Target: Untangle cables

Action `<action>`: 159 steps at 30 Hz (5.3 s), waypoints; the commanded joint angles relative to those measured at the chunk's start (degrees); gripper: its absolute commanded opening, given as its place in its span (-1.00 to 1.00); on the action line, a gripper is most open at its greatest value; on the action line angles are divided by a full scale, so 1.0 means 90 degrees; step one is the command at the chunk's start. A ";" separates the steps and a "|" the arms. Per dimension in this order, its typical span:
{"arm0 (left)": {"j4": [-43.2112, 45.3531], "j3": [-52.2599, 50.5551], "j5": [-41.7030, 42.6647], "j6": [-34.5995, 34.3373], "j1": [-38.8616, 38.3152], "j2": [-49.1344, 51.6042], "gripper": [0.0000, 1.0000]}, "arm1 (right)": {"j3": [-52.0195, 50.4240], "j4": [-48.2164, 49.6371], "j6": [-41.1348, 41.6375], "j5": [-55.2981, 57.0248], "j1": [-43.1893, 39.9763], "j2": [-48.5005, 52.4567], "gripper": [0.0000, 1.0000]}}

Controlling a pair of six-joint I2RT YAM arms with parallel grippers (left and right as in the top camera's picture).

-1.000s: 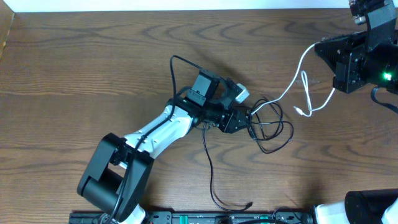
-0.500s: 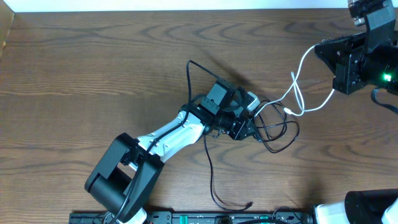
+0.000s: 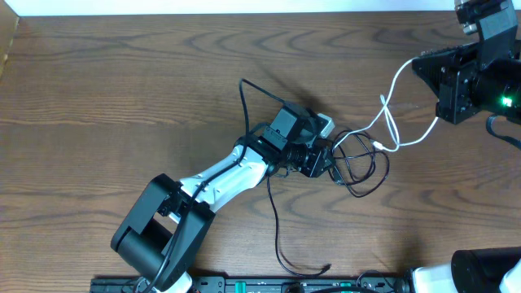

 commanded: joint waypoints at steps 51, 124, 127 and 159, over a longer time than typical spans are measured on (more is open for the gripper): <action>-0.2280 -0.0019 -0.3152 -0.2334 0.1598 -0.0124 -0.85 | -0.0085 -0.0024 0.0792 0.2203 -0.0027 -0.0019 -0.98; -0.0610 -0.0019 -0.0916 -0.1217 0.1809 -0.0792 -0.76 | -0.2839 0.1464 0.3232 0.4073 -0.7970 0.2630 -0.97; -0.0549 -0.0019 -0.0899 -0.1234 0.1809 -0.0792 -0.77 | -0.3237 0.1734 0.3228 0.3883 -0.8201 0.2630 -0.97; -0.0525 -0.0019 -0.0576 -0.1163 0.1809 -0.0792 -0.77 | -0.3351 0.1877 0.2620 0.2737 -0.7283 0.2001 0.26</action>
